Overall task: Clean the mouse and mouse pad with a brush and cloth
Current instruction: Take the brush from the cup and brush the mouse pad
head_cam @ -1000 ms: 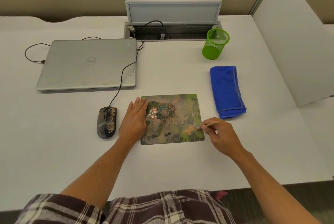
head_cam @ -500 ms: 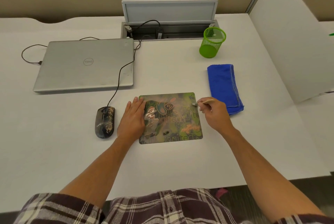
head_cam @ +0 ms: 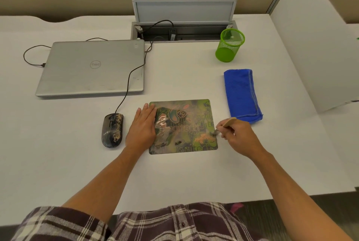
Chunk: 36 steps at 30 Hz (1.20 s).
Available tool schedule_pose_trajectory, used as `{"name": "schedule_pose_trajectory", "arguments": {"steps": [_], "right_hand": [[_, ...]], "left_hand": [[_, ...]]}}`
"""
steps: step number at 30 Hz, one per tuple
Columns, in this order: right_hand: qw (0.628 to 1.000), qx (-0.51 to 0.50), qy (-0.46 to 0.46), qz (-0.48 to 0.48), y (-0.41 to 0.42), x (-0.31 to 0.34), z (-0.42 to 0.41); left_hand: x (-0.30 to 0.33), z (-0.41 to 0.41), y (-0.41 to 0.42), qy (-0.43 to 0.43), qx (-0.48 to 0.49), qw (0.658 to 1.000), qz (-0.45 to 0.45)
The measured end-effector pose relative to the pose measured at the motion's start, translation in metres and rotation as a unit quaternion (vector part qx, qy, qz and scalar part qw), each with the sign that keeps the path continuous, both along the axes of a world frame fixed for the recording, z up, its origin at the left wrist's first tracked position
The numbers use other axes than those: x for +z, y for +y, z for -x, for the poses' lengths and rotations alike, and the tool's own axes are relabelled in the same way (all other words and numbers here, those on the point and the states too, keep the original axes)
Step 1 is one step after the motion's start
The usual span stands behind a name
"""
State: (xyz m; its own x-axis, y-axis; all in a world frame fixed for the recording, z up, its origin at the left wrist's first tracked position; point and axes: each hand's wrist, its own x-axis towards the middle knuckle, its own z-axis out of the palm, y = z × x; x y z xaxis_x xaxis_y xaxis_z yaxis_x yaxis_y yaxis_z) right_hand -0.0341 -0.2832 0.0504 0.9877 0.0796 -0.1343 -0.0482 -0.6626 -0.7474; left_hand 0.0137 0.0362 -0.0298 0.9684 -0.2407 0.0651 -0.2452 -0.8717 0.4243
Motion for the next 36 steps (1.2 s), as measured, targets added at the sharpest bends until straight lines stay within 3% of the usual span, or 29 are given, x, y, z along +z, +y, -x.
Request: {"name": "schedule_pose_trajectory", "arguments": {"steps": [6,19,26,36], "right_hand": [[0.996,0.016,-0.086,-0.015,0.031,-0.001,-0.027],[0.997,0.072,0.005,-0.023,0.008,-0.017,0.02],[0.995,0.035,-0.053,-0.072,0.032,-0.009,0.005],[0.995,0.042,-0.031,-0.082,0.037,-0.023,0.023]], "left_hand": [[-0.001,0.0,0.0,0.004,0.002,1.0,-0.005],[0.002,0.002,-0.001,-0.014,-0.001,1.0,0.016],[0.005,0.003,0.001,-0.011,-0.003,1.0,0.022],[0.02,0.03,-0.007,0.013,0.053,0.992,0.114]]}}
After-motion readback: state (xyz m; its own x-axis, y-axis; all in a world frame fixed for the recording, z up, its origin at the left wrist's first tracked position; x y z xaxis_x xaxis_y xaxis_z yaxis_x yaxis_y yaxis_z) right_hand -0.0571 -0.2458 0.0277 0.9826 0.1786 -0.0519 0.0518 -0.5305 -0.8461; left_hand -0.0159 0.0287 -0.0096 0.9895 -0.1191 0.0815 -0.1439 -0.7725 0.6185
